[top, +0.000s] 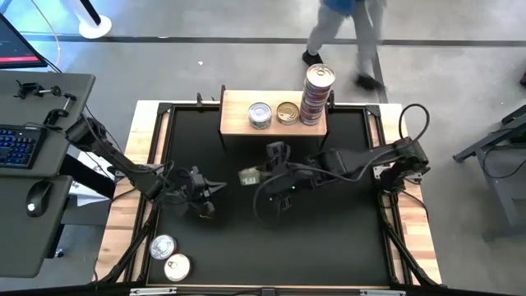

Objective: Stack canned seafood by type on shelf
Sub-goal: Stack the green tuna can on top of the green tuna can

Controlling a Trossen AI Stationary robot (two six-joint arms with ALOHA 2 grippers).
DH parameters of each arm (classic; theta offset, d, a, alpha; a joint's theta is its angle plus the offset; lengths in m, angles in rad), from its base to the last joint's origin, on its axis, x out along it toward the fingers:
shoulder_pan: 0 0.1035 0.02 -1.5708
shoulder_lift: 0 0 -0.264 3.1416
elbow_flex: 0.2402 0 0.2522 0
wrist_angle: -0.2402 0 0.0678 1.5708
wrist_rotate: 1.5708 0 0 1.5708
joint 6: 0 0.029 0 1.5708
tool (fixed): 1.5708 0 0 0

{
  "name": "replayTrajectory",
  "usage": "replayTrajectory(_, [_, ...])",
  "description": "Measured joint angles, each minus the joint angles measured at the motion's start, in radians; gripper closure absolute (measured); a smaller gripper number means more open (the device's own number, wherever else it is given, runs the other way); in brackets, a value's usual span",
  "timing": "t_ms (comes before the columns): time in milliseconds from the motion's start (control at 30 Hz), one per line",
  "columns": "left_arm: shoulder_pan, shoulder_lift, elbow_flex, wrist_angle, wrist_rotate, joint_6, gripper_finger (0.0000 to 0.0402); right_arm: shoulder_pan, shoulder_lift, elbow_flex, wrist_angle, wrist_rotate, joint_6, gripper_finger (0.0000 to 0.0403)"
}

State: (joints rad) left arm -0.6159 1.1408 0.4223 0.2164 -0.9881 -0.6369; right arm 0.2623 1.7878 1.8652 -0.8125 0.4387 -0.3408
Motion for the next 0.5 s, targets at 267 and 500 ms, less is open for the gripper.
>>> replayTrajectory(267, [-0.058, -0.005, 0.001, 0.198, -0.011, 0.180, 0.0401, -0.044, -0.004, 0.000, 0.195, 0.347, -0.291, 0.0286])
replayTrajectory(500, [-0.104, -0.005, 0.001, 0.207, -0.011, 0.196, 0.0401, -0.133, 0.004, 0.000, 0.316, 0.396, -0.294, 0.0286])
